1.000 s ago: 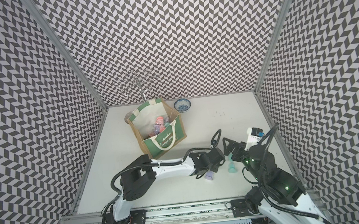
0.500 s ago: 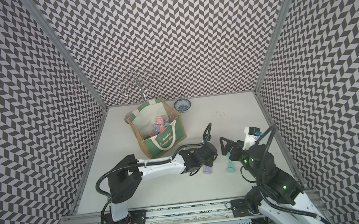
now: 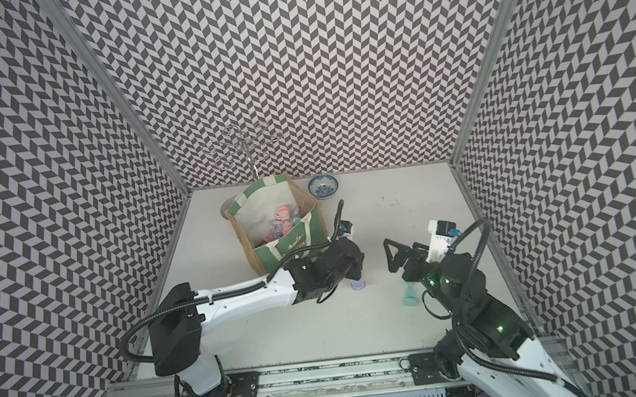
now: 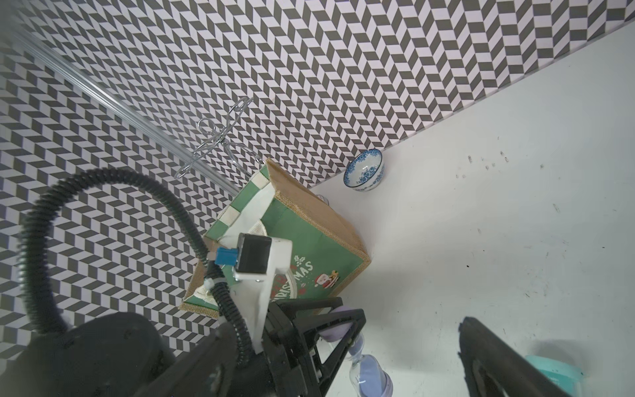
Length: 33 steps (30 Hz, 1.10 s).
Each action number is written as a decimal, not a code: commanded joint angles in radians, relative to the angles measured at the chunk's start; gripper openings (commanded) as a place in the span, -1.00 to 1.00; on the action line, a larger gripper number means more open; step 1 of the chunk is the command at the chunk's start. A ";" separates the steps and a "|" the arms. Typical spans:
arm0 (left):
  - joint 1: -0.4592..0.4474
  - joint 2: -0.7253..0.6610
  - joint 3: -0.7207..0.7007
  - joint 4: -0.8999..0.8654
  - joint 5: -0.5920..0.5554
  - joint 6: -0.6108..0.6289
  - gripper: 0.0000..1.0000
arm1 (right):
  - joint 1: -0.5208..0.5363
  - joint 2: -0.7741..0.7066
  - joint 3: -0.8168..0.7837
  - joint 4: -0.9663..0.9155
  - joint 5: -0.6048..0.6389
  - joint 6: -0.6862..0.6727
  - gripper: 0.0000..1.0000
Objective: Put the hourglass into the canvas bag
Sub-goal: Pick up the hourglass from the center of the board, then place the hourglass in the canvas bag.
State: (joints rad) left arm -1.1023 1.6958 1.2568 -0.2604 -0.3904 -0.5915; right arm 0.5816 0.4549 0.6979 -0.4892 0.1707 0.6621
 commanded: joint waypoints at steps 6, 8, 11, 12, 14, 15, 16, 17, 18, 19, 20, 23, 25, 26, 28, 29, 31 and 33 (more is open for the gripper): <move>0.056 -0.206 0.003 -0.013 -0.123 0.072 -0.25 | 0.004 0.059 -0.022 0.186 -0.105 -0.029 0.98; 0.083 -0.258 0.003 -0.019 -0.121 0.083 -0.25 | 0.005 0.072 -0.021 0.213 -0.120 -0.032 0.98; 0.132 -0.332 0.001 -0.017 -0.103 0.105 -0.27 | 0.004 0.098 -0.024 0.258 -0.146 -0.041 0.98; 0.152 -0.355 0.002 -0.017 -0.098 0.115 -0.27 | 0.004 0.108 -0.025 0.276 -0.156 -0.041 0.99; 0.185 -0.388 0.009 -0.029 -0.100 0.118 -0.29 | 0.004 0.128 -0.029 0.315 -0.177 -0.041 0.99; 0.206 -0.401 0.013 -0.033 -0.099 0.123 -0.29 | 0.004 0.139 -0.032 0.336 -0.191 -0.041 0.98; 0.228 -0.414 0.018 -0.041 -0.100 0.127 -0.29 | 0.004 0.152 -0.036 0.357 -0.205 -0.042 0.99; 0.244 -0.423 0.022 -0.047 -0.103 0.129 -0.29 | 0.004 0.163 -0.040 0.376 -0.218 -0.044 0.99; 0.268 -0.431 0.025 -0.053 -0.102 0.132 -0.29 | 0.004 0.178 -0.045 0.397 -0.233 -0.046 0.99; 0.291 -0.438 0.030 -0.058 -0.098 0.134 -0.29 | 0.004 0.194 -0.050 0.419 -0.249 -0.046 0.98; 0.310 -0.442 0.035 -0.066 -0.095 0.135 -0.29 | 0.004 0.207 -0.053 0.438 -0.265 -0.045 0.98; 0.376 -0.443 0.049 -0.085 -0.094 0.138 -0.29 | 0.004 0.258 -0.048 0.495 -0.330 -0.058 0.98; 0.425 -0.431 0.060 -0.094 -0.073 0.138 -0.29 | 0.004 0.286 -0.048 0.531 -0.364 -0.073 0.98; 0.445 -0.424 0.063 -0.098 -0.067 0.138 -0.29 | 0.004 0.297 -0.049 0.544 -0.371 -0.074 0.98; 0.493 -0.396 0.083 -0.113 -0.034 0.130 -0.29 | 0.005 0.320 -0.049 0.567 -0.379 -0.076 0.99; 0.510 -0.386 0.088 -0.112 -0.023 0.128 -0.29 | 0.004 0.329 -0.048 0.575 -0.384 -0.074 0.99; 0.550 -0.356 0.089 -0.093 0.006 0.133 -0.29 | 0.004 0.348 -0.051 0.587 -0.390 -0.077 0.98; 0.589 -0.317 0.107 -0.103 0.043 0.132 -0.29 | 0.004 0.359 -0.057 0.596 -0.390 -0.076 0.99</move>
State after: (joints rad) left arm -0.5499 1.3388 1.3281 -0.3603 -0.4030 -0.4599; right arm 0.5816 0.8036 0.6544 0.0113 -0.1928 0.5983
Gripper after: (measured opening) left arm 0.414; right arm 0.992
